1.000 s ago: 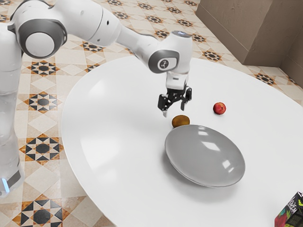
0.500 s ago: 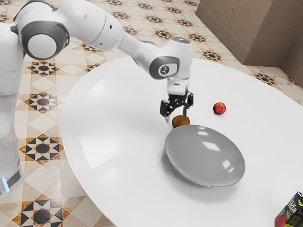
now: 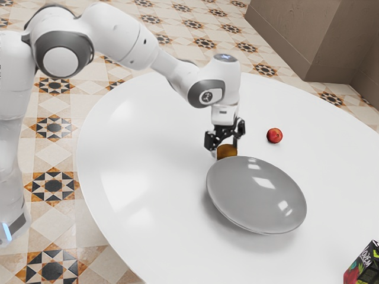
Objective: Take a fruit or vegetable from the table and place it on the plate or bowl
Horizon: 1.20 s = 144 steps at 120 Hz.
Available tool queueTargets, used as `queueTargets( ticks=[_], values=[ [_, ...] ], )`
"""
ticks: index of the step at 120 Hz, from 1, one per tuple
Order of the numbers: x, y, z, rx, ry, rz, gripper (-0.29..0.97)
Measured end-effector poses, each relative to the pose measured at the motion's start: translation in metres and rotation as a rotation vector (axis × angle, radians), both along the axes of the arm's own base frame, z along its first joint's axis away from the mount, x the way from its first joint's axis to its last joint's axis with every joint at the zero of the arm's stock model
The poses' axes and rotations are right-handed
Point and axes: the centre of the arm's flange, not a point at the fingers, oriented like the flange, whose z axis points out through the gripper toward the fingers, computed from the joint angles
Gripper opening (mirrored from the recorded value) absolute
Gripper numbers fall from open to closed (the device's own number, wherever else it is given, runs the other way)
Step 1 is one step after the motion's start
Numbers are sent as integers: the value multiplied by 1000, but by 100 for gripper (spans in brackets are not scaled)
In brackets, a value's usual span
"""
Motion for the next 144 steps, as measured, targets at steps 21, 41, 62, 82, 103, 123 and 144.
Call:
queueTargets(
  ticks=[21,41,62,82,103,123,144],
  values=[
    [8,5,-15,28,-26,3,64],
    [12,8,-14,53,-66,3,28],
    [13,13,-4,59,-108,27,5],
    [7,12,32,51,-149,46,4],
    [-16,-19,98,24,-173,21,1],
    [-32,-77,119,-3,-124,-34,-1],
    [-45,-138,120,-22,-62,-77,-2]
  ],
)
